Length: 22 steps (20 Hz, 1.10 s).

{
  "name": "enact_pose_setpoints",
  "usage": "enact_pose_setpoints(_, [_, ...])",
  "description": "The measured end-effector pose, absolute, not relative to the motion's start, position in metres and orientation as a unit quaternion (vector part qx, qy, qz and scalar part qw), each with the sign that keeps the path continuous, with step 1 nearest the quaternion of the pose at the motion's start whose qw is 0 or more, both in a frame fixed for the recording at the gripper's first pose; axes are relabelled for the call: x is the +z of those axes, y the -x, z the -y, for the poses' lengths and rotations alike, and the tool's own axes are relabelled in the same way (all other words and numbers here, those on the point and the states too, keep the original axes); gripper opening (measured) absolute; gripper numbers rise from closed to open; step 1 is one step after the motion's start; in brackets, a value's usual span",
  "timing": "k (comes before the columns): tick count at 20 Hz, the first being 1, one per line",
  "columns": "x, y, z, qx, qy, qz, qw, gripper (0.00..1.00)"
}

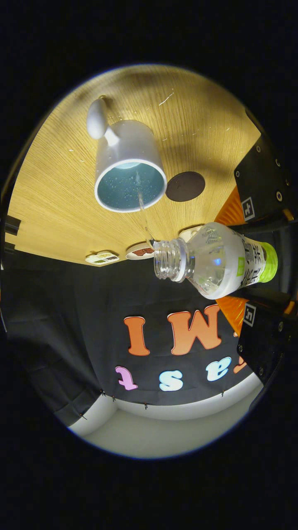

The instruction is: Take the bottle from table, then pour the juice into the cup, finally place the bottle on the coaster

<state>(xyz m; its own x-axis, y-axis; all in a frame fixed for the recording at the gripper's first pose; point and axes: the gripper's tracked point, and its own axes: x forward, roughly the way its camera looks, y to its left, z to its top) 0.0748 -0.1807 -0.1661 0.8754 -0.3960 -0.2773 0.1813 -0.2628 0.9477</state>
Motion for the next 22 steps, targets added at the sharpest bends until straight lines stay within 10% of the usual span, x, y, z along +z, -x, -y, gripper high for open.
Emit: enact_pose_setpoints(22, [-0.173, -0.085, 0.178, -0.228, -0.79, 0.068, 0.565, 0.57])
